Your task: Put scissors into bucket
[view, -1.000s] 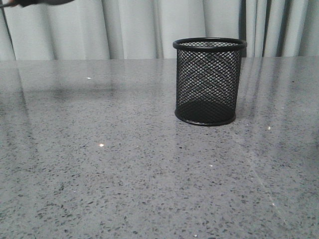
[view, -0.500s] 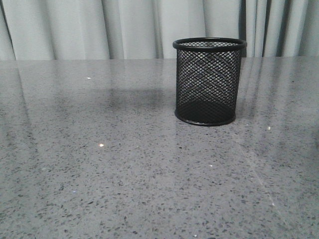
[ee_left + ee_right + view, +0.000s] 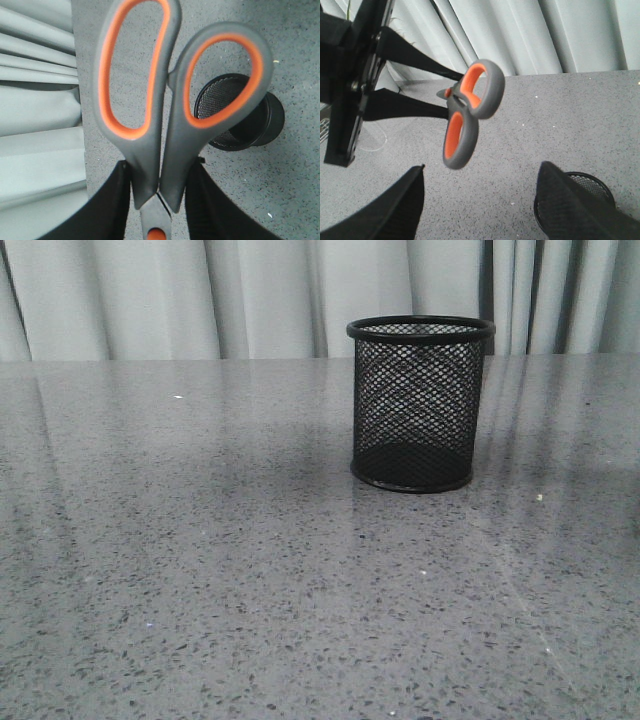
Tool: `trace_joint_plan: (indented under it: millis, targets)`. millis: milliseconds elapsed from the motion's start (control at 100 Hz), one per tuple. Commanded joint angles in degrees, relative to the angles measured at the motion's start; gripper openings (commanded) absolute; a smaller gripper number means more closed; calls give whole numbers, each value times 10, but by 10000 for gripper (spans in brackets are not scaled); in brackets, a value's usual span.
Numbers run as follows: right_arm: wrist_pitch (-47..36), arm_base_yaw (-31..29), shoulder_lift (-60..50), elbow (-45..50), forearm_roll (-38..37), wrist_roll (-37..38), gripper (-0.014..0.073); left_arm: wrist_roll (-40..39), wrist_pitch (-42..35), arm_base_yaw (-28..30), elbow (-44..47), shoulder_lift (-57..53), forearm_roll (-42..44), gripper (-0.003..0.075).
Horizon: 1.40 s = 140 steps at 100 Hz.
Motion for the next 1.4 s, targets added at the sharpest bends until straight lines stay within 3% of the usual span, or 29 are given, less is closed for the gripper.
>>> trace_joint_plan:
  millis: [0, 260, 810, 930, 1190, 1390]
  targets:
    - [-34, 2, 7, -27, 23, -8, 435, -16, 4, -11, -21, -30, -2, 21]
    - [-38, 2, 40, -43, 44, -13, 435, -16, 4, -23, -21, -30, -2, 21]
    - [-44, 2, 103, -49, 194, -126, 431, -16, 4, -23, -21, -30, -2, 21]
    - [-43, 2, 109, -49, 225, -158, 321, -16, 4, -23, -21, -30, -2, 21]
    - [-37, 2, 117, -49, 238, -171, -66, -16, 4, -23, -21, -30, -3, 44]
    - [-35, 2, 119, -49, 243, -171, -71, -20, 4, -23, -21, -30, -3, 181]
